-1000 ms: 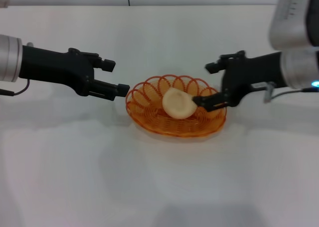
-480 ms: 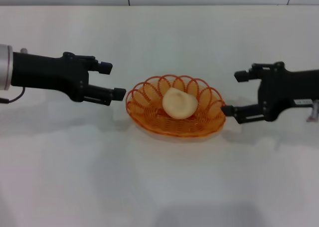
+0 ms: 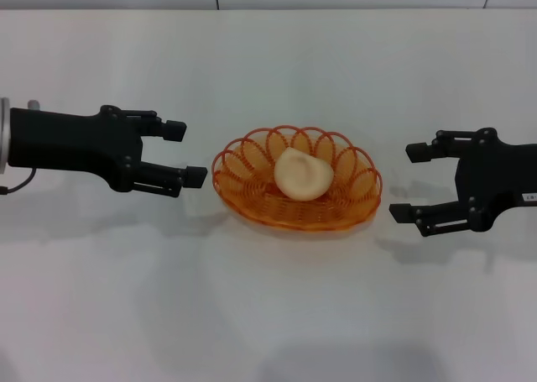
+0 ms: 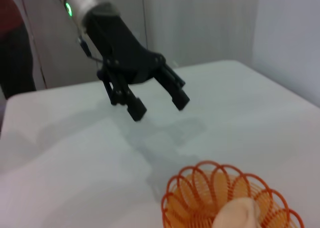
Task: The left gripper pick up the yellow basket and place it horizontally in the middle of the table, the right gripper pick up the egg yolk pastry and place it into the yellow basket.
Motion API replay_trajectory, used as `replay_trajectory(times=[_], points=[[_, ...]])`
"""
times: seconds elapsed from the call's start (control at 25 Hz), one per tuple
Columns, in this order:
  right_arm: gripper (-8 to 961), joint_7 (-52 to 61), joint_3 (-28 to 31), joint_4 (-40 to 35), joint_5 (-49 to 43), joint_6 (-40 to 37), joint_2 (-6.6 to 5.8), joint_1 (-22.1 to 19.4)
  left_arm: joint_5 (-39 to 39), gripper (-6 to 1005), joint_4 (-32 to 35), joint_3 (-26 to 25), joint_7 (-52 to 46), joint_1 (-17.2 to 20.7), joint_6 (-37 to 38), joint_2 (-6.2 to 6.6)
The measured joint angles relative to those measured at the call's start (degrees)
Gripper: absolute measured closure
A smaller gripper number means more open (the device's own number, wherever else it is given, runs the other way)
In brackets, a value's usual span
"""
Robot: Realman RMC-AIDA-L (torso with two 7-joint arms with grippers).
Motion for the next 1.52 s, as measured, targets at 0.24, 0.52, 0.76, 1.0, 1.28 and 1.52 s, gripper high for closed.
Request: replay_trajectory(times=[0.24,0.52,0.76,1.0,1.28,1.52], points=[[105,-1.5,1.4,1.0,2.0,-1.7,0.00,0.3,0.0,138,-0.2,-0.1,1.7,0.0,0.2,-0.08],[105,-1.6,1.4,0.8,2.2,-1.6,0.00,0.4,-0.6,138,-0.3,-0.1,3.2,-0.4,1.4,-0.17],[104,-1.7,1.3,1.0,1.9,-2.1,0.00,0.4,-0.3,138,-1.0,0.2,4.1,-0.6,2.2,-0.07],[104,-1.7,1.3,1.2,2.0,-2.2,0.00,0.4,1.3,138,-1.0,0.4,4.5,-0.7,3.1,0.20],[104,-1.7,1.1,1.2,2.1,-2.1,0.00,0.4,1.7,138,-1.0,0.2,4.6,-0.8,3.2,0.01],[105,-1.4,1.0,0.8,2.1,-2.2,0.00,0.4,1.4,138,-0.9,-0.3,4.6,-0.7,3.8,-0.01]])
